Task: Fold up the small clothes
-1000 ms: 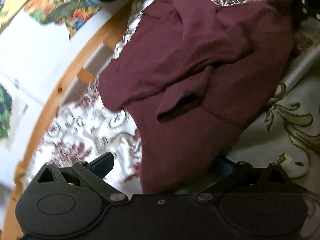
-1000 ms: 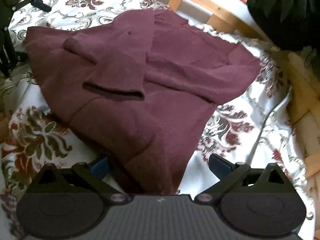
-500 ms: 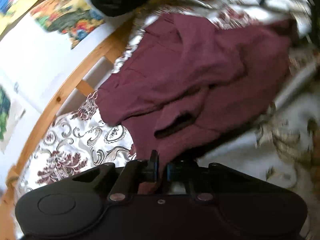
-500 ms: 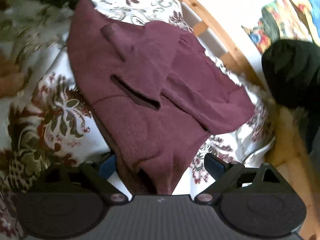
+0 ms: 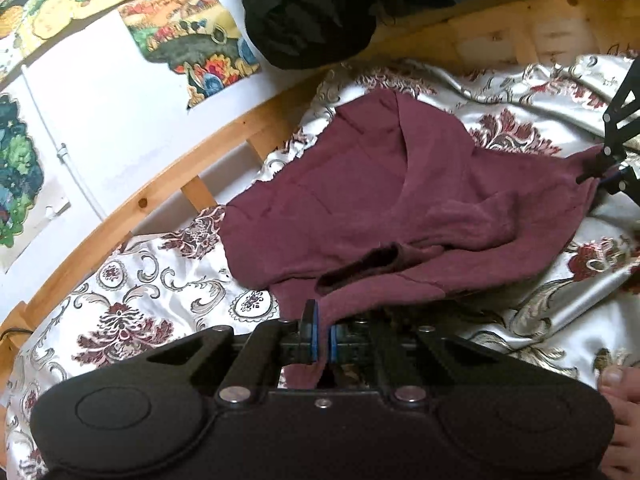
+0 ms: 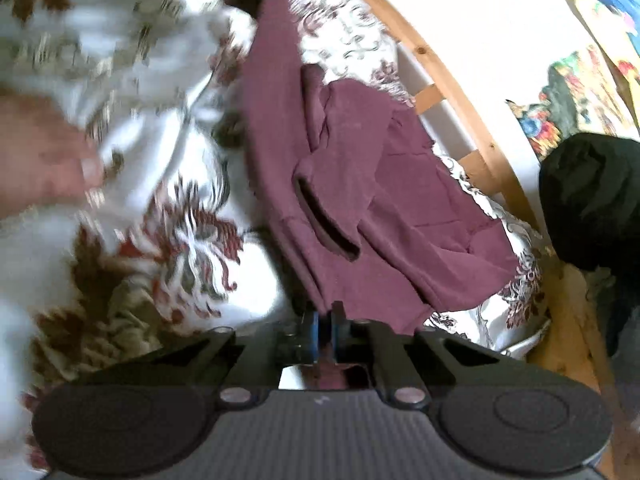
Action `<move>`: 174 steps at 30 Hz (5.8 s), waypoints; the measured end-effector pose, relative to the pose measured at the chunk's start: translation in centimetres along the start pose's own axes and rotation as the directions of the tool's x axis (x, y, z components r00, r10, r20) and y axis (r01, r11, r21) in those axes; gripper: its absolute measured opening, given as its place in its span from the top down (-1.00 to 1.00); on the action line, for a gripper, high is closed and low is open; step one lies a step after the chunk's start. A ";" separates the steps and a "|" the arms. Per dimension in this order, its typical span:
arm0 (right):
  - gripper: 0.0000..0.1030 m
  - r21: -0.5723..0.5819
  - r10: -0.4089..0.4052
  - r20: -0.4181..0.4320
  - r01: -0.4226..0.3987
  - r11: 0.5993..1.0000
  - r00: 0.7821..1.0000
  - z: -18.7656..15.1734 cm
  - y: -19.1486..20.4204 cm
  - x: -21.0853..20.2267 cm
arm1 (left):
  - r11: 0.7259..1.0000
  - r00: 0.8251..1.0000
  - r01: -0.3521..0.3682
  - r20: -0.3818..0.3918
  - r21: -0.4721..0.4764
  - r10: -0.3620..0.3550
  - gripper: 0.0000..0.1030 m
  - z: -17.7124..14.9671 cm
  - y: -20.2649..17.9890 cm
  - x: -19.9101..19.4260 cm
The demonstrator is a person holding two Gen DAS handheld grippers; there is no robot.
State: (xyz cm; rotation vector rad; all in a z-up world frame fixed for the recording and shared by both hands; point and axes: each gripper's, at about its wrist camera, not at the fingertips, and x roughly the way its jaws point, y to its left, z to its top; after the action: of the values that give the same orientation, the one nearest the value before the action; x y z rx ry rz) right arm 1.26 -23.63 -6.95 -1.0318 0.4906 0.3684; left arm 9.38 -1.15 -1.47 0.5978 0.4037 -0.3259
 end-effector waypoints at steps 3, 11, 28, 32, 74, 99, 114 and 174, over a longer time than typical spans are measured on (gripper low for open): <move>0.89 0.084 -0.030 0.025 0.028 0.996 0.999 0.6 -1.2 -1.8 | 0.999 1.000 0.012 0.005 -0.052 -0.012 0.91 -0.6 -0.1 -2.0; 0.89 0.340 -0.105 0.048 0.082 0.937 0.993 2.0 -4.0 -9.6 | 0.983 0.996 0.076 0.058 -0.165 -0.067 0.91 -1.9 0.3 -9.5; 0.89 0.487 -0.245 0.105 0.165 0.858 0.964 4.6 -8.3 -16.1 | 0.920 0.978 0.192 0.147 -0.341 -0.150 0.91 2.6 7.0 -14.8; 0.89 0.507 -0.265 0.120 0.170 0.845 0.957 5.1 -10.9 -12.8 | 0.915 0.986 0.164 0.101 -0.368 -0.136 0.91 5.3 8.8 -11.5; -0.99 0.754 -0.101 0.079 0.007 0.657 0.992 -1.7 -19.5 14.3 | 0.867 0.944 0.052 -0.258 -0.495 -0.204 -0.46 4.0 11.0 22.1; -0.99 0.739 -0.054 -0.202 0.188 0.647 0.978 -4.1 -17.3 15.1 | 0.740 0.913 -0.204 -0.398 -0.640 -0.092 -0.98 -3.5 12.0 17.6; -0.99 0.788 -0.148 -0.177 0.230 0.570 0.973 -4.0 -18.5 10.1 | 0.457 0.986 -0.117 -0.158 -0.882 -0.052 -0.98 -4.9 10.5 8.8; -0.99 0.700 0.034 -0.001 -0.023 0.714 0.999 1.5 -10.7 10.2 | 0.548 0.971 -0.122 -0.215 -0.828 -0.109 -0.99 -7.2 4.1 7.7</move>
State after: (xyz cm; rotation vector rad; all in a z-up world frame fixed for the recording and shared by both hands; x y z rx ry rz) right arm 15.52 -26.63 -4.20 -0.2753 0.5959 0.1684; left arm 15.87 5.00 -8.43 -0.3396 0.7353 -0.0128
